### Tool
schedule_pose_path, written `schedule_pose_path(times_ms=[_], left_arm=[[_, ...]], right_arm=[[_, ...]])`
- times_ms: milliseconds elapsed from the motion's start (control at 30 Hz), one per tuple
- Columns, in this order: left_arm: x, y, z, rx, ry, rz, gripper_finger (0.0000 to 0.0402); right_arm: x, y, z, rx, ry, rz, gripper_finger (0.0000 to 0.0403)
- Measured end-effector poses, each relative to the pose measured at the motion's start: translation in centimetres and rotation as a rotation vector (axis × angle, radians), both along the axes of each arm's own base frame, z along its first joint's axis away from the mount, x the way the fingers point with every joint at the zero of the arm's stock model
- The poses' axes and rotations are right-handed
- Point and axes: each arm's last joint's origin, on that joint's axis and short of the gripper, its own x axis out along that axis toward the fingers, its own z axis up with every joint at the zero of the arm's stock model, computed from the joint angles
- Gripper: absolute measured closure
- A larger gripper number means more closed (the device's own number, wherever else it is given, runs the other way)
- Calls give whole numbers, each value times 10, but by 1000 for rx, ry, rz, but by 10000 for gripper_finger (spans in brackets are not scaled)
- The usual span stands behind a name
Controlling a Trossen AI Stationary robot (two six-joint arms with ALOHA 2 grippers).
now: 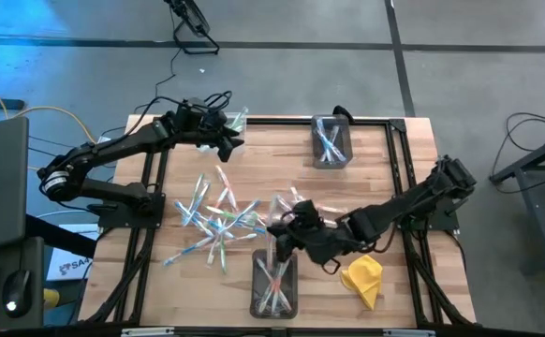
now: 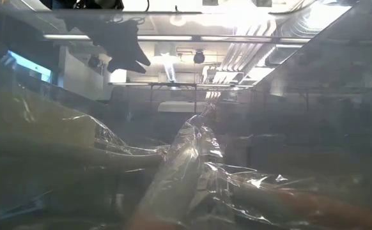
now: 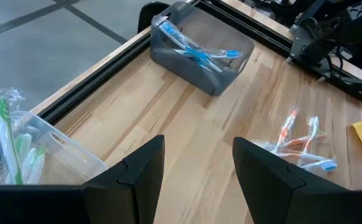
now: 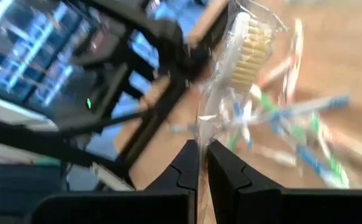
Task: Pick & Place Toothbrushes
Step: Put the orange toothbrush into the bottom black bin
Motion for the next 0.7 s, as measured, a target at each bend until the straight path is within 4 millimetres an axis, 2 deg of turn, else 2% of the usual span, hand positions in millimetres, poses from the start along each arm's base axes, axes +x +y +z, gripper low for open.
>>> schedule_pose_path(times_ms=[300, 700], left_arm=[[-1, 0, -1, -8, 11, 0, 215], [-1, 0, -1, -8, 11, -1, 215]], right_arm=[[16, 16, -38, 204, 157, 137, 395], [26, 28, -84, 292, 387, 309, 395]])
